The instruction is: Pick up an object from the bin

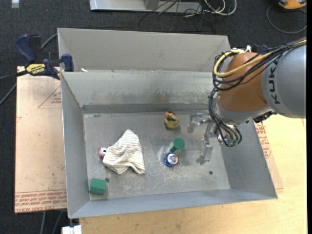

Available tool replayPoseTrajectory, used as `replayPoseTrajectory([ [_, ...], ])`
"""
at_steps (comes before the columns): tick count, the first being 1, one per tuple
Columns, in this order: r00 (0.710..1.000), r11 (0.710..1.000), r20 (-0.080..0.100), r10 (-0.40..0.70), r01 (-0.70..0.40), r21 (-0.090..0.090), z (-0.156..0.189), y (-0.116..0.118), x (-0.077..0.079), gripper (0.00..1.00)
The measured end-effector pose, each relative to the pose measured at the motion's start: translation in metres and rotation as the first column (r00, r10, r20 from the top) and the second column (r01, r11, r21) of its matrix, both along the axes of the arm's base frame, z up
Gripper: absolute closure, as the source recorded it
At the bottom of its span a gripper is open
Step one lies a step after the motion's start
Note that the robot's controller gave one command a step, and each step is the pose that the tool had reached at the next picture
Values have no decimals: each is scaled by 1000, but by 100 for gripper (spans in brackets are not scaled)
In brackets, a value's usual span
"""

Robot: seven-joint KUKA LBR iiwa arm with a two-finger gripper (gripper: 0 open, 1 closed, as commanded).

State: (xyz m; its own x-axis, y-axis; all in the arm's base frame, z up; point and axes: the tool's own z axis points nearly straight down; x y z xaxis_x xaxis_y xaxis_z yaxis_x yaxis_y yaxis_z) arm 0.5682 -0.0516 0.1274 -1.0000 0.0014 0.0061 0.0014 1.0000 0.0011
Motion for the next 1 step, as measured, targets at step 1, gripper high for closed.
replayPoseTrajectory([
  [1, 1000, 1000, 7, 2, -2, -1, 5, 0, 2, 0],
])
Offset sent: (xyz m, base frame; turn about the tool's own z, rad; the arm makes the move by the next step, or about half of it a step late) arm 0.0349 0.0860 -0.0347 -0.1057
